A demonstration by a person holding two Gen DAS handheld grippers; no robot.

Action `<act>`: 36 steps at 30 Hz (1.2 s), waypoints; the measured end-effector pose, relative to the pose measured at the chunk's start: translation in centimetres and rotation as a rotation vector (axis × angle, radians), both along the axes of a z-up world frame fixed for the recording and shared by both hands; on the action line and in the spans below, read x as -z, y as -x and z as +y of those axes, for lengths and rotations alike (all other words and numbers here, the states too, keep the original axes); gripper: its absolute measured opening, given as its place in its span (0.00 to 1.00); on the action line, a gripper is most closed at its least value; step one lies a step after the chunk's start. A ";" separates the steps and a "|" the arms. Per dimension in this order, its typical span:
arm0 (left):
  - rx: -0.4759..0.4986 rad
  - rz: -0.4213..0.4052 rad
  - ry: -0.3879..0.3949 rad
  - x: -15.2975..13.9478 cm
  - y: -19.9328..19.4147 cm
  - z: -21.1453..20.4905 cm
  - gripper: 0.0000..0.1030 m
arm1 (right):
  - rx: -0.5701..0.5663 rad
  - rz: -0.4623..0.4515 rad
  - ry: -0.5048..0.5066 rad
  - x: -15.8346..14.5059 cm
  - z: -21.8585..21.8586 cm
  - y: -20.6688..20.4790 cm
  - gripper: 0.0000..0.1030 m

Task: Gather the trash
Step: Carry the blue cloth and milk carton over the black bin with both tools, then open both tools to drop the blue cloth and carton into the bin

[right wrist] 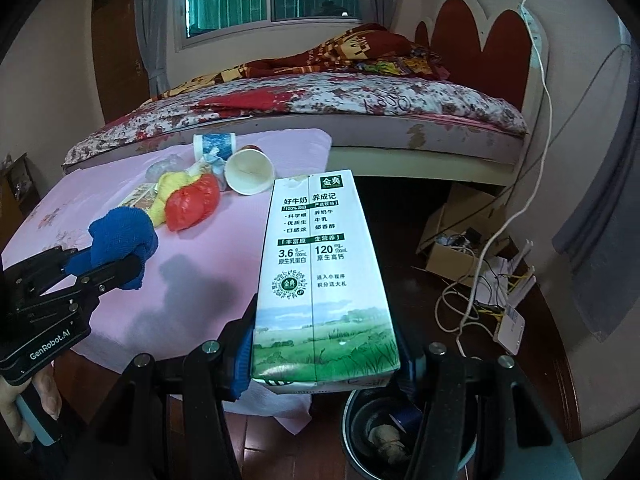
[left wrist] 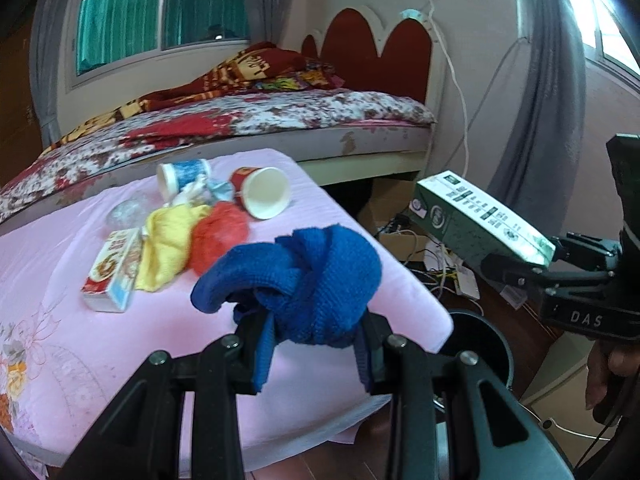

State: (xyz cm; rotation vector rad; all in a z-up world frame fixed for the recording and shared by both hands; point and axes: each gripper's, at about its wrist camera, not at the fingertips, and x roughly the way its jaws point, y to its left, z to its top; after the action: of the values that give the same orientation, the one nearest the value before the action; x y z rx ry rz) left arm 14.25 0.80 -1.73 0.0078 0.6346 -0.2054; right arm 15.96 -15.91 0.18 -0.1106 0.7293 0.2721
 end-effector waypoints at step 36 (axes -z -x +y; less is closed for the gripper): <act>0.479 0.250 -0.002 7.6 0.5 -20.4 0.34 | 0.164 0.307 0.127 12.0 -17.4 4.6 0.57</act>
State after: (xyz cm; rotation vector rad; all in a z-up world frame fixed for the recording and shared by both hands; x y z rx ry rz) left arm 13.76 -19.56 -9.30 0.1392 0.8765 -0.6766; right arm 11.38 -33.31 -11.81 -0.1306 1.0549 0.0857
